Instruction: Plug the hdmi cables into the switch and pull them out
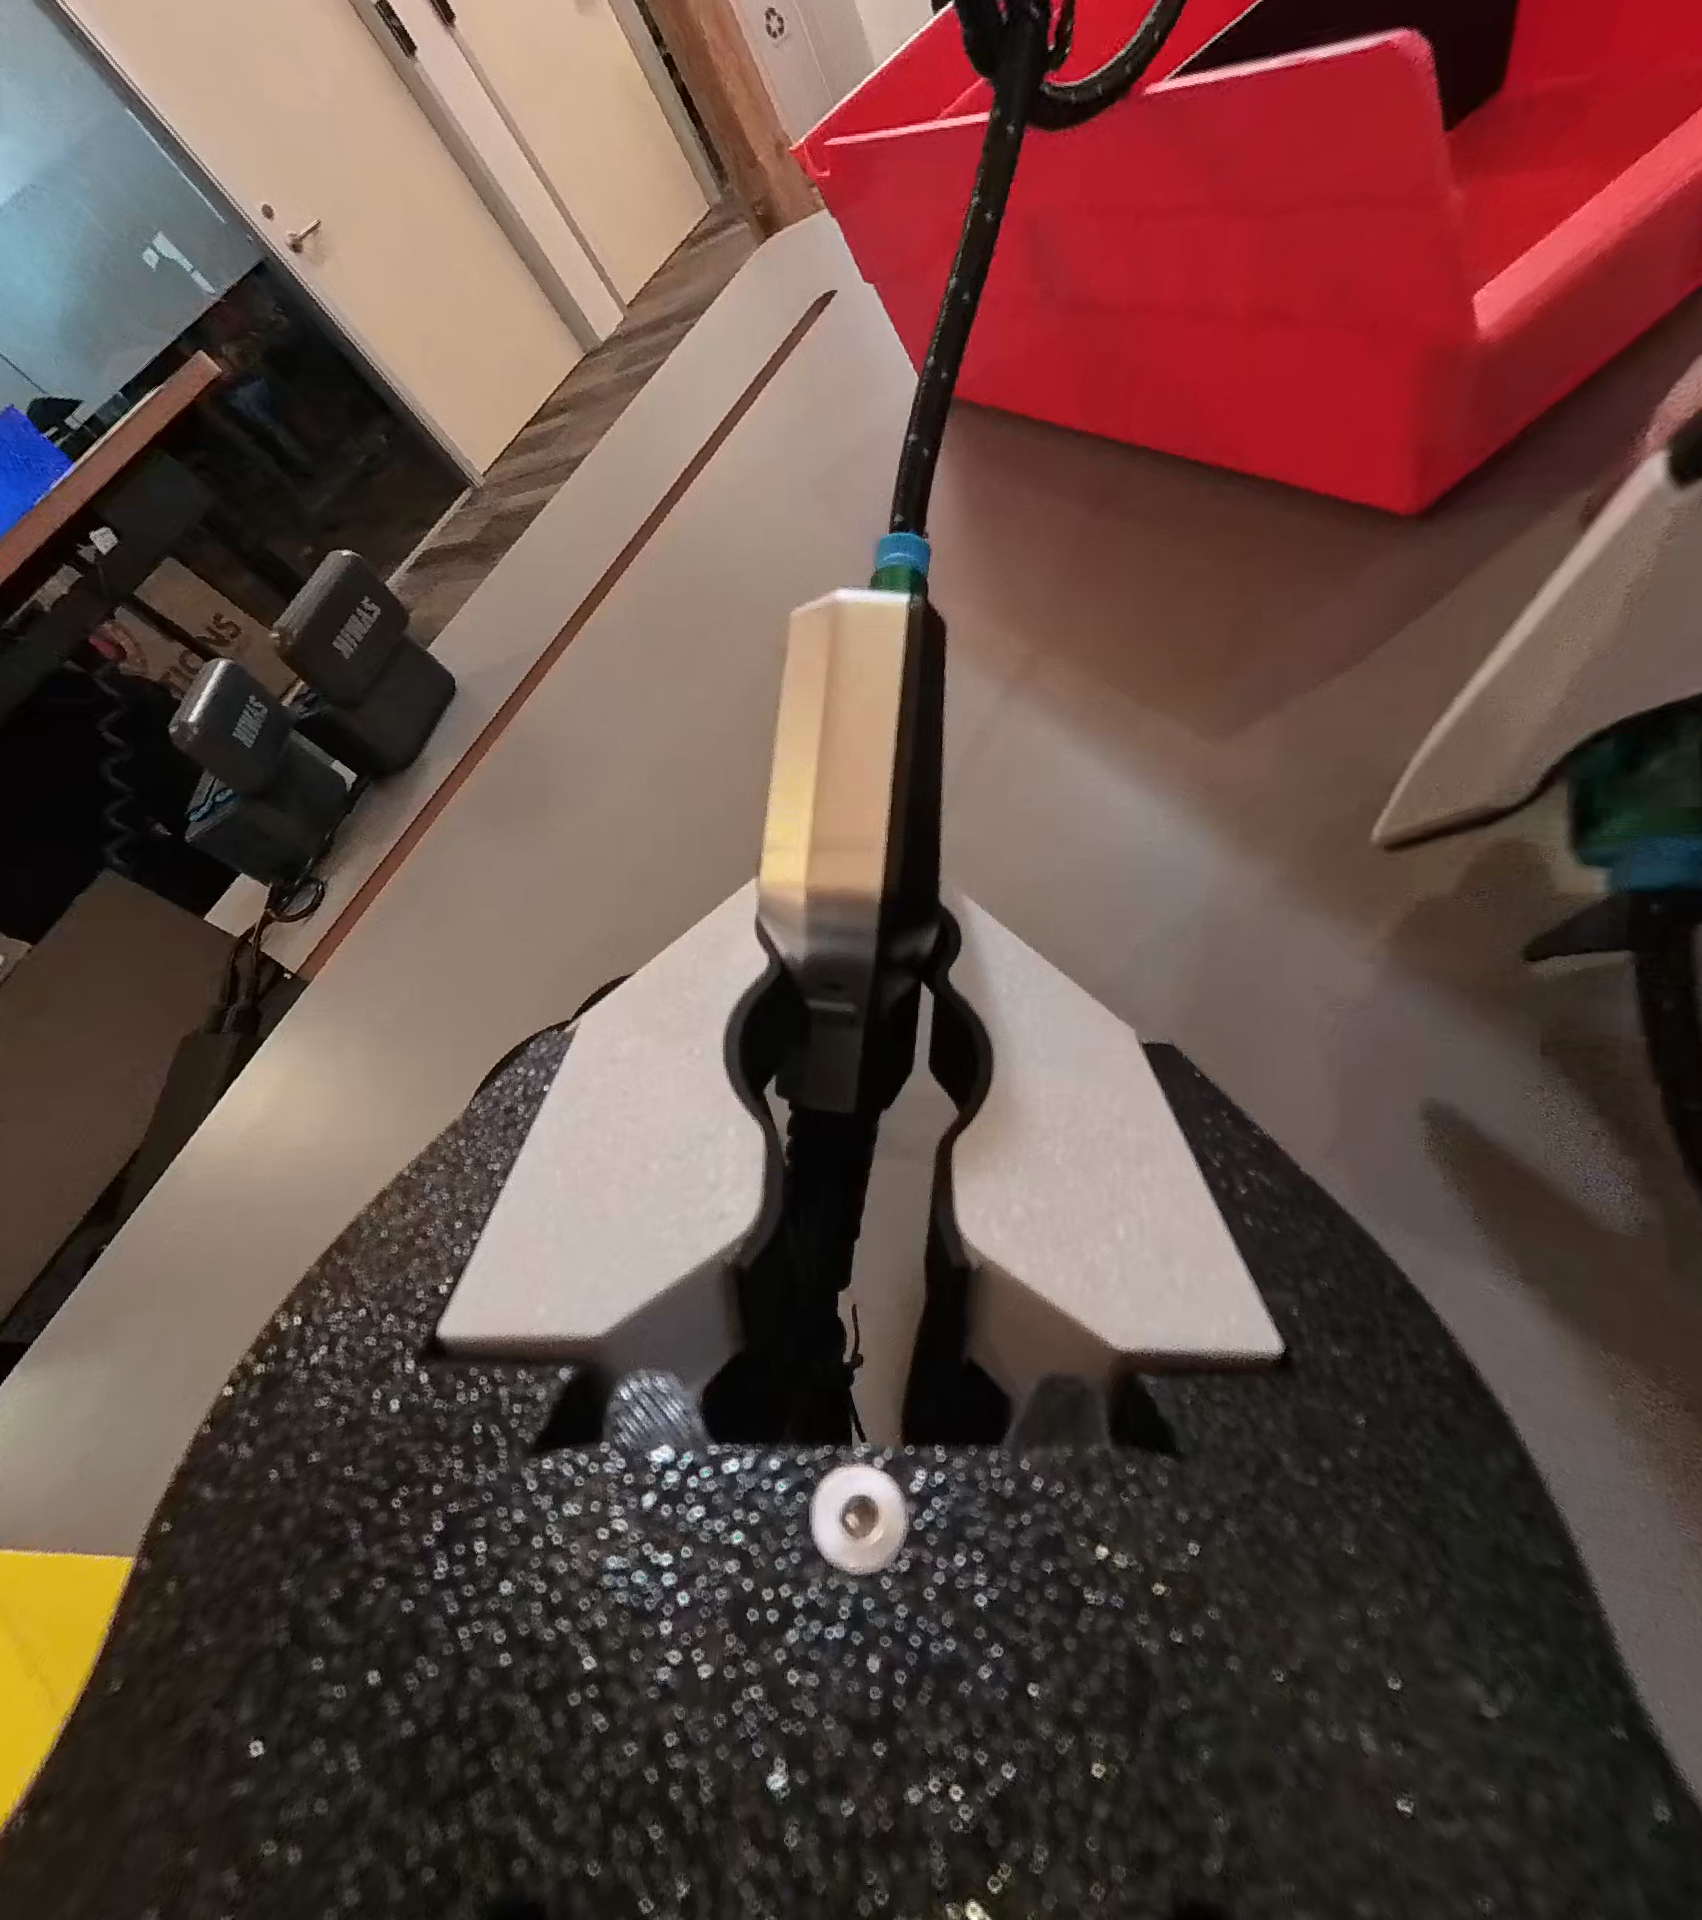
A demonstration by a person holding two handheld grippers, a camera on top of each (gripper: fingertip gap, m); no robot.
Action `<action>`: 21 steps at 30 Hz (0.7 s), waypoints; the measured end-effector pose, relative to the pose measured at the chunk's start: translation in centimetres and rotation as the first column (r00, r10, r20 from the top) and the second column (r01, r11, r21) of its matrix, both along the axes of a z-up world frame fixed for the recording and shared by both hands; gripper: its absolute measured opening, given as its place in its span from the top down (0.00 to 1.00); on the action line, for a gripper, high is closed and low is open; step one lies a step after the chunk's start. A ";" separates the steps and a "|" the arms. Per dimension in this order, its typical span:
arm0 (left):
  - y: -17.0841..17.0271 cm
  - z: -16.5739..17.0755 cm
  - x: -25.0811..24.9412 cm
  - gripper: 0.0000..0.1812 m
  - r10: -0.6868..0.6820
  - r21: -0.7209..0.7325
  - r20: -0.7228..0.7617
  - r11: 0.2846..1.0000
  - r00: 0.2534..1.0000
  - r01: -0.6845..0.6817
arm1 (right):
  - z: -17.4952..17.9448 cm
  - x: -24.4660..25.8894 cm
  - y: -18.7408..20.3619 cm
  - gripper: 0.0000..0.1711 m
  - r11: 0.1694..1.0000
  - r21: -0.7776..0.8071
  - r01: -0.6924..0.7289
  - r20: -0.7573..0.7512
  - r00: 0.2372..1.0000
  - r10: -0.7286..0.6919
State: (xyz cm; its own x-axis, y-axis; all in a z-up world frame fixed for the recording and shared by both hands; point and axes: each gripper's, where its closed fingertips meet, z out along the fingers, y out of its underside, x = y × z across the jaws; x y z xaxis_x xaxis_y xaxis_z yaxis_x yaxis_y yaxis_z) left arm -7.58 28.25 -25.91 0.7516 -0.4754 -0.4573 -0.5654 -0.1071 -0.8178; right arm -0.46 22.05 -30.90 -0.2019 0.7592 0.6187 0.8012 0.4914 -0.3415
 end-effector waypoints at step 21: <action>-0.4 0.7 0.5 0.89 -0.033 -0.008 0.055 0.999 0.998 0.034 | 12.6 0.5 -2.1 0.93 0.971 -0.187 -0.152 -0.724 0.689 -0.032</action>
